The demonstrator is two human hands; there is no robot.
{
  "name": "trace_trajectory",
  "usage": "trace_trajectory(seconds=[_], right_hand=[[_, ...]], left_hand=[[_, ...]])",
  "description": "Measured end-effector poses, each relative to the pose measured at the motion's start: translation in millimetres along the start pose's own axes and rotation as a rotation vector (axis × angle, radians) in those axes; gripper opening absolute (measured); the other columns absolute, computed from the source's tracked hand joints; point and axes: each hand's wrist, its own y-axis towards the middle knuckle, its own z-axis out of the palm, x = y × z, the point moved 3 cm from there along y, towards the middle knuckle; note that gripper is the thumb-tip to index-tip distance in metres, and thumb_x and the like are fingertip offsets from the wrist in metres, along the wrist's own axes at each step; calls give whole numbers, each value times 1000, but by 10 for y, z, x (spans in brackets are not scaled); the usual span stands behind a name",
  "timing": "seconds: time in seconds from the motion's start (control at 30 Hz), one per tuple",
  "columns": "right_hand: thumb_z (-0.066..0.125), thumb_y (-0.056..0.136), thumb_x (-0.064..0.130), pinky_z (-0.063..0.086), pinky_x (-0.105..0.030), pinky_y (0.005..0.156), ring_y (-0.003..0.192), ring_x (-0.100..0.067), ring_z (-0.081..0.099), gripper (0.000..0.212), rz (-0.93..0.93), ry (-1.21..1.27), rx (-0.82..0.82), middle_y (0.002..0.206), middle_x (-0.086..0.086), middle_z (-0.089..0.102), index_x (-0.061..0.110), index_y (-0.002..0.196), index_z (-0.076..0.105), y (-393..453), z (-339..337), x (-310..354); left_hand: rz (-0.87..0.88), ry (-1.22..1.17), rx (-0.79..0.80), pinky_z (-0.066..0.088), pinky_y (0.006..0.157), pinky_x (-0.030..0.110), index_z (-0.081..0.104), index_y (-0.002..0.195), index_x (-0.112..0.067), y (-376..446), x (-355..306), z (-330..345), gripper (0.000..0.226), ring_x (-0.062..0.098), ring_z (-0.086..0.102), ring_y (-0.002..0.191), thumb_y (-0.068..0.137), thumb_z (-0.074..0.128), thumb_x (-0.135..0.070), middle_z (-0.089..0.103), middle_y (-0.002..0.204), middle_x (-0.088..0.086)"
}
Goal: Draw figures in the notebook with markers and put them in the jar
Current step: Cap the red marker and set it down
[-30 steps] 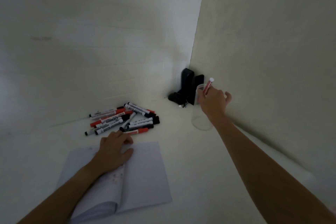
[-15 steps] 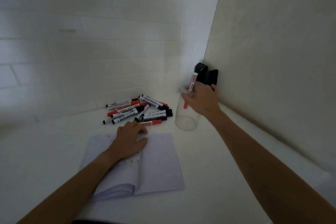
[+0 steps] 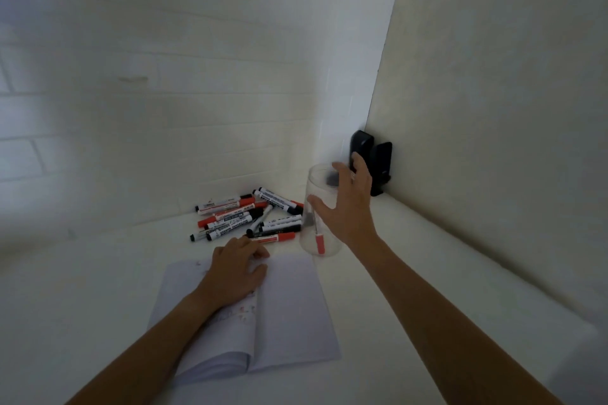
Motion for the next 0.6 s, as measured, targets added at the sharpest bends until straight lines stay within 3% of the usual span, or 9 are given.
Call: trace_trajectory(seconds=[0.1,0.2,0.33,0.47,0.53,0.6], right_hand=[[91,71,45,22,-42,121,153,-30,16,119,196,218,-27,167,-12,10,16,160,19,-171,74,-27],[94,66,46,25,-47,123,150,-23,25,133,378,321,8,165,-4,23,19,163,7,-398,251,-141],[94,60,48,39,-54,115,143,-25,38,136,504,404,92,159,-2,35,36,160,3,-654,445,-291],[95,67,33,34,-46,115,144,-29,32,132,536,324,178,158,-9,31,27,161,2,-845,474,-366],[94,69,31,30,-43,117,145,-30,28,126,548,295,121,158,-11,27,20,161,9,-912,444,-325],[91,73,27,31,-42,116,142,-29,29,109,469,233,-40,155,-12,30,14,156,22,-947,370,-204]], left_hand=[[8,12,4,26,84,32,64,108,-33,10,21,9,52,5,45,100,74,35,-61,54,107,-19],[21,2,2,27,84,33,63,107,-34,9,29,13,48,6,46,101,77,36,-60,55,107,-18],[71,-5,37,30,85,33,58,107,-41,-10,111,-20,34,1,46,100,84,40,-58,52,104,-23],[152,46,71,39,87,34,57,112,-44,-43,279,-144,26,-1,48,105,92,47,-58,53,108,-23],[178,55,64,44,88,34,60,114,-41,-56,331,-218,29,1,50,105,93,50,-58,54,110,-21],[203,57,45,47,86,33,62,112,-37,-66,338,-274,29,1,51,103,95,51,-57,55,108,-19]])
